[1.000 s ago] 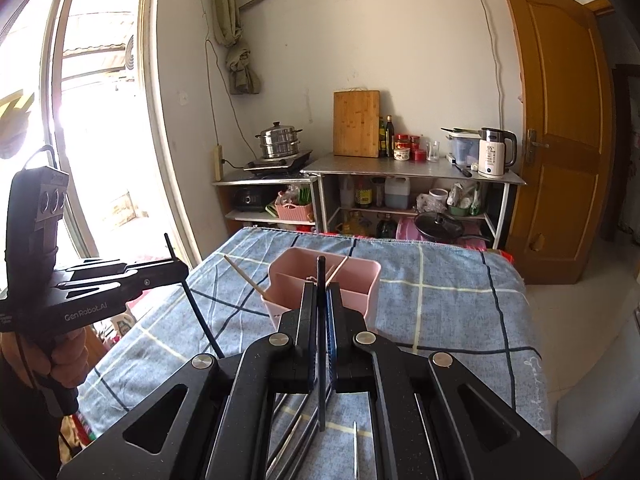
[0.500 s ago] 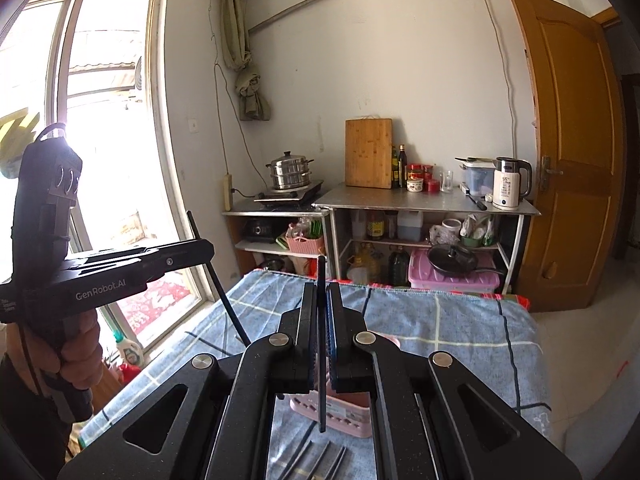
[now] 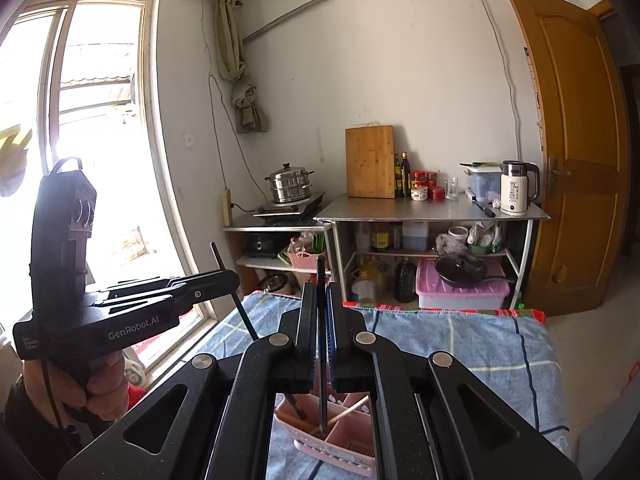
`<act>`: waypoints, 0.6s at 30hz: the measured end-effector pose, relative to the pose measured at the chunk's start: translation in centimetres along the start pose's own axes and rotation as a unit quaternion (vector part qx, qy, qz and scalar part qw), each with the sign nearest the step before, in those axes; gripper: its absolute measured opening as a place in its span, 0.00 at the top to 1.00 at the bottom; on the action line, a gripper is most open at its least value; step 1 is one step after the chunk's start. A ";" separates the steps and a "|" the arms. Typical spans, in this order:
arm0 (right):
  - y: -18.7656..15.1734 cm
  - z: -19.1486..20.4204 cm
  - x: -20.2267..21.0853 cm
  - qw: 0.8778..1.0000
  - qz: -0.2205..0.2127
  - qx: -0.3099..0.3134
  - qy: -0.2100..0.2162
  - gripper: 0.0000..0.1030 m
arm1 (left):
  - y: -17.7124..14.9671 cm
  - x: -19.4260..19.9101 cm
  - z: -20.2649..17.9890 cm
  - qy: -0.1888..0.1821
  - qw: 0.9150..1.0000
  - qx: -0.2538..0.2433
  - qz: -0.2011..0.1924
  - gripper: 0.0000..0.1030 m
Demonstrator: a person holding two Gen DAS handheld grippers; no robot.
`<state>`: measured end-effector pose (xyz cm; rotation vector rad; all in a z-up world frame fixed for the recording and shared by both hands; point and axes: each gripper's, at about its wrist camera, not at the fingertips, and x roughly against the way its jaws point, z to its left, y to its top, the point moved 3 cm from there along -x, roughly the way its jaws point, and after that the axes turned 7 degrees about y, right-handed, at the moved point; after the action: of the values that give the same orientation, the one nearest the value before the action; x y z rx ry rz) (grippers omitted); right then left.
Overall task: Organize utensils
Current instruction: 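Lift the left gripper's black chopstick into the basket while the right gripper does likewise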
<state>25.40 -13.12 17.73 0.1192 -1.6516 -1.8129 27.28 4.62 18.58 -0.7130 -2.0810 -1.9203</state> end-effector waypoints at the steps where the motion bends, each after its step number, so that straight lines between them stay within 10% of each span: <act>1: -0.4 -0.1 -0.4 1.000 0.005 0.000 -0.001 0.96 | -0.3 -0.4 0.1 0.000 1.000 0.002 0.005 0.95; 18: -6.4 -3.6 -5.0 0.995 0.090 -0.038 -0.001 0.96 | -5.5 -5.9 1.7 0.015 0.996 0.021 0.080 0.94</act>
<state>28.36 -13.73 9.38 -0.0629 -1.5393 -1.7366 29.92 4.98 10.84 -0.8095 -1.9754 -1.7867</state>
